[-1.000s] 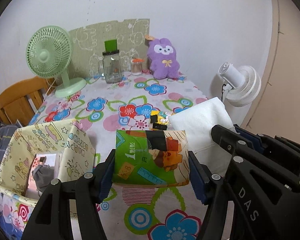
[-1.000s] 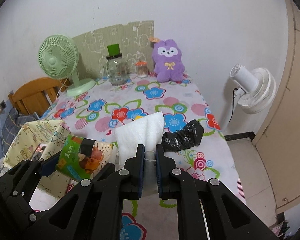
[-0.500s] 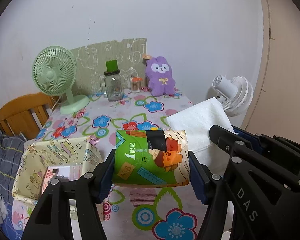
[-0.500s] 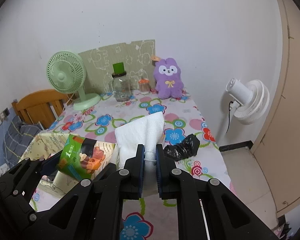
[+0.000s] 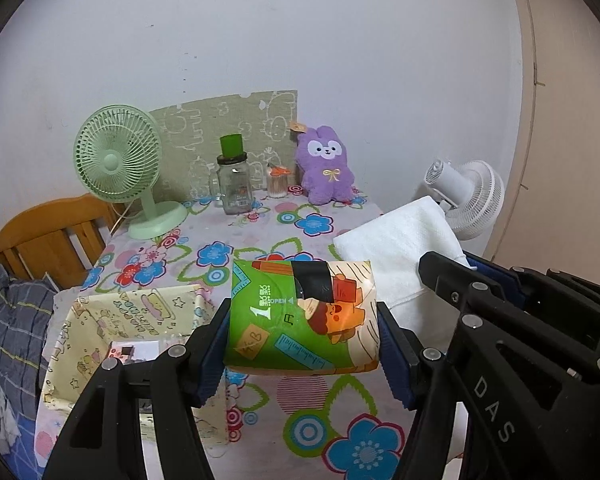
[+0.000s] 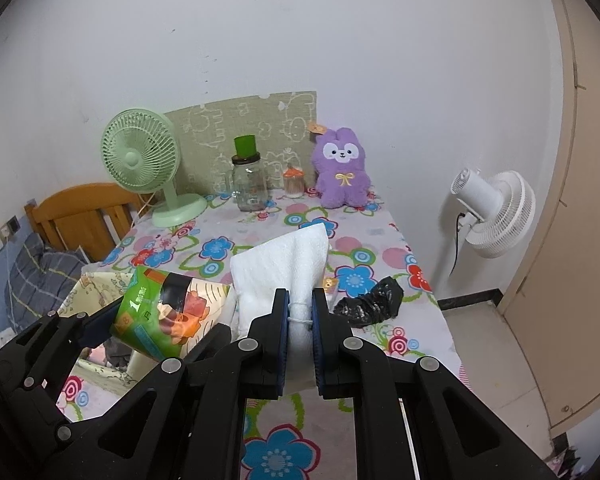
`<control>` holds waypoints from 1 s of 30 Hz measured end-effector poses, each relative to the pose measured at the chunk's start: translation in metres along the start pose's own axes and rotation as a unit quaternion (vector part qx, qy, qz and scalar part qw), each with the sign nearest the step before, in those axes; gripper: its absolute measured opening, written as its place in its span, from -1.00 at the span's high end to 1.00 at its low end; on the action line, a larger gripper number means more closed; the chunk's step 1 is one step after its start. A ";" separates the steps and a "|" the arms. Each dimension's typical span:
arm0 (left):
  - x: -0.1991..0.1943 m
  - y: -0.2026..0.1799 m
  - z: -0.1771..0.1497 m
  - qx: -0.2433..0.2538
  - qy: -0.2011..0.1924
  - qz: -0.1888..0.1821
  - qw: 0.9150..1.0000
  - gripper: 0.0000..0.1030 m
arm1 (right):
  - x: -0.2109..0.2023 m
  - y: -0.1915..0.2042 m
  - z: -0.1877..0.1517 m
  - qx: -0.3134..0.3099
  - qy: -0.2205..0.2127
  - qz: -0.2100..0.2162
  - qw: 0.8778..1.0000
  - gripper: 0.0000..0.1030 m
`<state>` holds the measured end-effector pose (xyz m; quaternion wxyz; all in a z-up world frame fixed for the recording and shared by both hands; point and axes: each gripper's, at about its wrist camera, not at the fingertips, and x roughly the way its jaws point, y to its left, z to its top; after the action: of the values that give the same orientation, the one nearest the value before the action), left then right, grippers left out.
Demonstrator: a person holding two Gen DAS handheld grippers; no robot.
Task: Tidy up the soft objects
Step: 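Carry the green tissue pack and white towel over the fabric box with both tools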
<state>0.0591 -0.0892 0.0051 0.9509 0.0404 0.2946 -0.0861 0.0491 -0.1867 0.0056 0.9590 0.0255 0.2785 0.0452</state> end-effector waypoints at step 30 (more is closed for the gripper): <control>0.010 0.100 -0.012 -0.019 0.016 0.049 0.998 -0.32 | 0.040 0.103 0.006 -0.052 0.033 0.060 0.996 0.74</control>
<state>0.0794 0.0087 -0.0082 0.9497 0.0383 0.3091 -0.0330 0.0782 -0.0801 -0.0032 0.9450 -0.0095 0.3052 0.1175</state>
